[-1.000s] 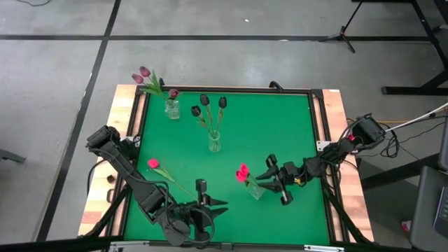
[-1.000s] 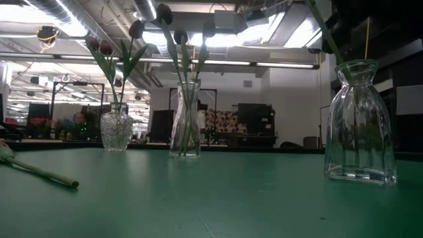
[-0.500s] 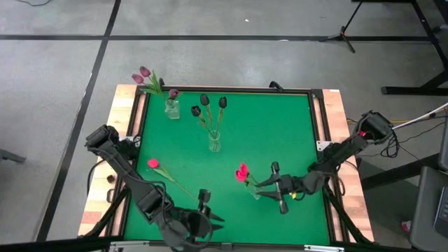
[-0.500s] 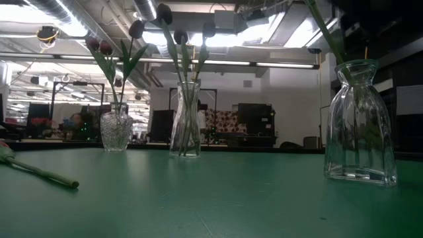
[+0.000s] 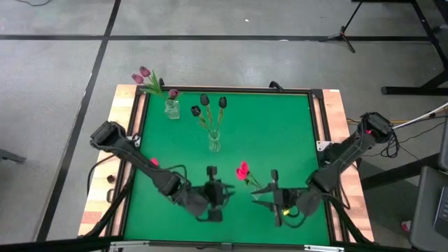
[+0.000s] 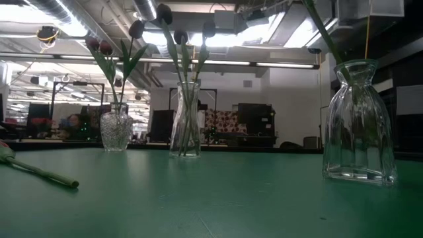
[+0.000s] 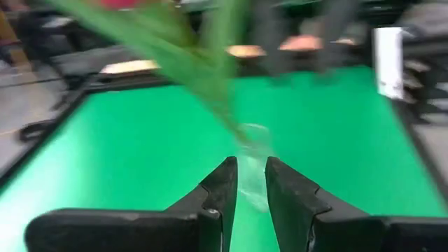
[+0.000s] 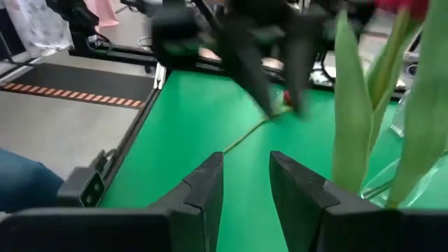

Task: Sort flowers into vase by color
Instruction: Put the right pink tulip into the bottom transparent vase

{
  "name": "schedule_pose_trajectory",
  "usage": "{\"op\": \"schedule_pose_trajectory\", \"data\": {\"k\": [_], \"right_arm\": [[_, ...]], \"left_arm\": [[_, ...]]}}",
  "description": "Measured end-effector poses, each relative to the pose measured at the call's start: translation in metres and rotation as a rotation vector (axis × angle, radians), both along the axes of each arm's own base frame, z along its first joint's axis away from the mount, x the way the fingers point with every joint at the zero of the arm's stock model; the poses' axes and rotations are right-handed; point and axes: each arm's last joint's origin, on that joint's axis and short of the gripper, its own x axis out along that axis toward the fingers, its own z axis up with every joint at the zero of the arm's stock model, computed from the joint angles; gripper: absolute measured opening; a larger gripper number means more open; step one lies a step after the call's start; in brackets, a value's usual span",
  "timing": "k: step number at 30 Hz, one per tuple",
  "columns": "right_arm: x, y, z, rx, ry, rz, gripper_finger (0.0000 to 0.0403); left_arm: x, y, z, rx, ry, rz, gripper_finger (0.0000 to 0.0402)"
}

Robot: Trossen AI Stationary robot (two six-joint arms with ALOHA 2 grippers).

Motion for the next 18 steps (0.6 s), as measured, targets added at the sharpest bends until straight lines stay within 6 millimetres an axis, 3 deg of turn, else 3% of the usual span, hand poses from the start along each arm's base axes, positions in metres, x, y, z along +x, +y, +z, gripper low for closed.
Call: {"op": "schedule_pose_trajectory", "data": {"k": [5,8,18], "right_arm": [[-0.008,0.017,0.021,-0.010,-0.028,0.001,0.0117],[-0.015,0.025,0.030,-0.036,-0.032,-0.007,0.0117],[-0.034,0.038,0.040,-0.094,-0.075,-0.095,0.0117]], "left_arm": [[0.016,0.038,-0.007,-0.080,-0.062,0.154,0.0073],[0.024,0.050,-0.005,-0.190,-0.092,0.162,0.0073],[0.032,0.048,0.013,-0.361,-0.271,0.076,0.0073]]}}
